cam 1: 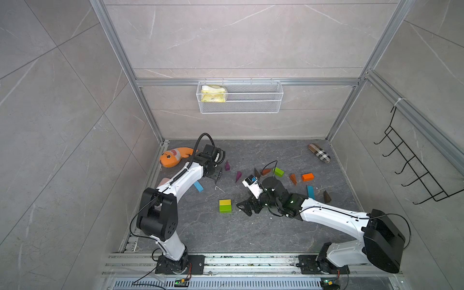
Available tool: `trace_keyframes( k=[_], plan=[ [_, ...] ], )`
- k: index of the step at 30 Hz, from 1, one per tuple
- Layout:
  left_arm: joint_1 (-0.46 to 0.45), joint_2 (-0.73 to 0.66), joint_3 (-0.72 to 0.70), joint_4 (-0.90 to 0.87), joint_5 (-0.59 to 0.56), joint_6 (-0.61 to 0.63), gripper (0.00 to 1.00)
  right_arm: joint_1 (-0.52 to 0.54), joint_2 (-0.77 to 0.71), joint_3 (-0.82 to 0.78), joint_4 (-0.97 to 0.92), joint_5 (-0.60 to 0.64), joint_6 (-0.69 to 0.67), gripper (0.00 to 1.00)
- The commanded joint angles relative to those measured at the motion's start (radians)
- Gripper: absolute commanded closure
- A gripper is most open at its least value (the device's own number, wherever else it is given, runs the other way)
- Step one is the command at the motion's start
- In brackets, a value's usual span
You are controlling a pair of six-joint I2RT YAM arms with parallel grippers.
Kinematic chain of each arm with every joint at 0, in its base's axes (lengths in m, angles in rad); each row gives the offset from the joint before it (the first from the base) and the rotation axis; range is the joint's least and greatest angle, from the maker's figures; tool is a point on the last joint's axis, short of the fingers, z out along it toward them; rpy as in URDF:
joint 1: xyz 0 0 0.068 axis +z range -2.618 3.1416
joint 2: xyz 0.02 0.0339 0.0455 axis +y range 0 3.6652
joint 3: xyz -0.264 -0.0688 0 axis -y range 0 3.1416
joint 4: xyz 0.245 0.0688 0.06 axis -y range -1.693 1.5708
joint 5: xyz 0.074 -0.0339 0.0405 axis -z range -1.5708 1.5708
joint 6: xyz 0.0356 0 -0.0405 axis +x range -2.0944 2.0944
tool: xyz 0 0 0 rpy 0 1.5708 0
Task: Assemble a small pinwheel with building blocks
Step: Pick up the building block from the center of the board.
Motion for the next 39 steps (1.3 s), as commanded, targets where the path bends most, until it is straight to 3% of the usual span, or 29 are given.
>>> trace_keyframes(
  k=[1,6,12,39],
  plan=[
    [0.002,0.048,0.043,0.015,0.086,0.15,0.24,-0.032,-0.007,-0.042,-0.014,0.007,0.087,0.0],
    [0.012,0.173,0.168,-0.059,0.123,0.3,0.26,-0.055,-0.056,-0.094,0.004,-0.017,0.104,0.0],
    [0.028,0.3,0.311,-0.142,0.094,0.296,0.3,-0.07,-0.076,-0.125,0.0,-0.015,0.105,0.0],
    [0.051,0.394,0.33,-0.153,0.061,0.235,0.44,-0.072,-0.088,-0.164,-0.003,-0.021,0.12,0.0]
  ],
)
